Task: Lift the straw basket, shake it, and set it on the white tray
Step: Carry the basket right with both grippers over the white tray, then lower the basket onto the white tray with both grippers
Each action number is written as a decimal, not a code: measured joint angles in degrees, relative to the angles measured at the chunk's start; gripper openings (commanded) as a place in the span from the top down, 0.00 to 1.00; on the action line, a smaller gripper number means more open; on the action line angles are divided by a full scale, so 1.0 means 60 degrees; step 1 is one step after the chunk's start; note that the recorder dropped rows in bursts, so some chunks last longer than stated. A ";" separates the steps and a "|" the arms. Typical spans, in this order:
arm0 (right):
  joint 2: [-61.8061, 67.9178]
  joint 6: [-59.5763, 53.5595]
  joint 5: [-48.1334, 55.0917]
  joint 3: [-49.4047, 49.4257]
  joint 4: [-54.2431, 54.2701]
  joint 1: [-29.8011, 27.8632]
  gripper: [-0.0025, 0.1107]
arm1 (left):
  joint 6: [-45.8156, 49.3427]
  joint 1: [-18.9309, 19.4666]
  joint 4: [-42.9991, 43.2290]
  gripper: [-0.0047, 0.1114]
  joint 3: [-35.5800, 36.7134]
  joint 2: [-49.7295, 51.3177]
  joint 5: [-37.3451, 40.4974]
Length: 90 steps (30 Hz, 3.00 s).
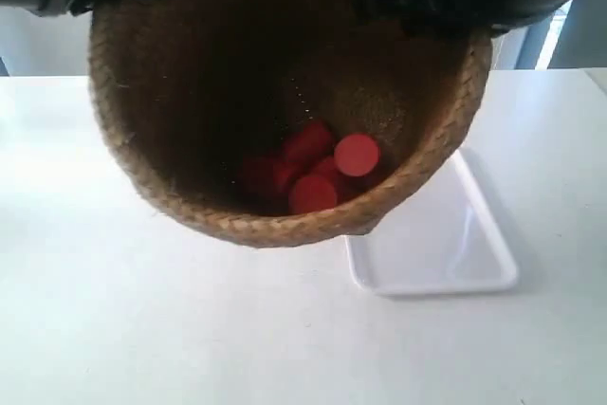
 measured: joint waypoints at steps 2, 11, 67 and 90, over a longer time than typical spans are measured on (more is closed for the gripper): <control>0.0346 -0.0697 0.0466 -0.0536 0.0499 -0.0488 0.98 | -0.0091 -0.0501 -0.0073 0.96 0.0000 0.0224 -0.0753; 0.2653 -0.3757 0.2668 -0.2951 0.1935 -0.2850 0.98 | -0.1260 -0.2933 -0.0522 0.96 -0.0167 0.1796 -0.4126; 0.5386 -0.7641 0.2575 -0.3954 0.2991 -0.5111 0.98 | -0.4302 -0.3638 -0.0580 0.96 -0.1431 0.4635 -0.4840; 0.5408 -0.7641 0.2712 -0.3954 0.2536 -0.5111 0.98 | -0.4321 -0.3638 -0.0580 0.96 -0.1431 0.4635 -0.4647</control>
